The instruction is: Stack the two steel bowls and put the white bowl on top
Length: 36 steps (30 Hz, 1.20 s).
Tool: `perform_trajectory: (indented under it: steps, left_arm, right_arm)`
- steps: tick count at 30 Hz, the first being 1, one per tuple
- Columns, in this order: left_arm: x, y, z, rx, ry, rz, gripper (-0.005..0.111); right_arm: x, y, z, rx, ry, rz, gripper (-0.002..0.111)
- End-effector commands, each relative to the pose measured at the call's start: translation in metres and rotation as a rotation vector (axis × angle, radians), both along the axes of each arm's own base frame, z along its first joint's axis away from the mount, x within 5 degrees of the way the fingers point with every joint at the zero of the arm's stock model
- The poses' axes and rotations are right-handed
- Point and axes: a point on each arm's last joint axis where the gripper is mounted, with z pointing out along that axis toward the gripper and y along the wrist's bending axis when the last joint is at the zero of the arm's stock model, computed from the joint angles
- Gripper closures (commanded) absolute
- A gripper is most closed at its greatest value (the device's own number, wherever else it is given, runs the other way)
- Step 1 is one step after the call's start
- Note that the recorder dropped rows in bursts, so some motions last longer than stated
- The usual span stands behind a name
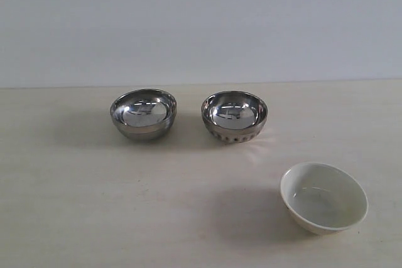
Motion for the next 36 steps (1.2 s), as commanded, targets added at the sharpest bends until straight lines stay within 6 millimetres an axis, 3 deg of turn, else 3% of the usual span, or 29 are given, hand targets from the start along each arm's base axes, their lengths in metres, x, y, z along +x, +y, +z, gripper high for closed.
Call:
perform_trajectory:
  steps: [1,5,11,18,20,23,27,30,36]
  left_arm:
    - [0.07,0.006,-0.023,0.038,0.405,0.017,0.103]
    - [0.123,0.008,-0.054,0.099,0.635,0.003,0.103]
    - [0.19,-0.007,-0.11,0.176,0.909,-0.074,0.103]
    - [0.244,-0.026,-0.157,0.223,1.159,-0.2,0.102]
    - [0.252,-0.031,-0.163,0.176,1.18,-0.25,0.097]
    - [0.264,-0.039,-0.17,0.134,1.17,-0.334,0.078]
    - [0.271,-0.051,-0.174,0.125,1.109,-0.468,0.036]
    - [0.274,-0.058,-0.18,0.126,1.076,-0.554,0.016]
    - [0.28,-0.067,-0.205,0.108,1.105,-0.594,0.02]
  right_arm:
    - [0.0,0.0,0.001,-0.003,-0.012,0.0,0.108]
    - [0.0,0.0,0.001,-0.003,-0.012,0.0,0.108]
    - [0.0,0.0,0.001,-0.003,-0.012,0.0,0.108]
    - [0.0,0.0,0.001,-0.003,-0.012,0.0,0.108]
    - [0.0,0.0,0.001,-0.003,-0.012,0.0,0.108]
    - [0.0,0.0,0.001,-0.003,-0.012,0.0,0.108]
    - [0.0,0.0,0.001,-0.003,-0.012,0.0,0.108]
    - [0.0,0.0,0.001,-0.003,-0.012,0.0,0.108]
    - [0.0,0.0,0.001,-0.003,-0.012,0.0,0.108]
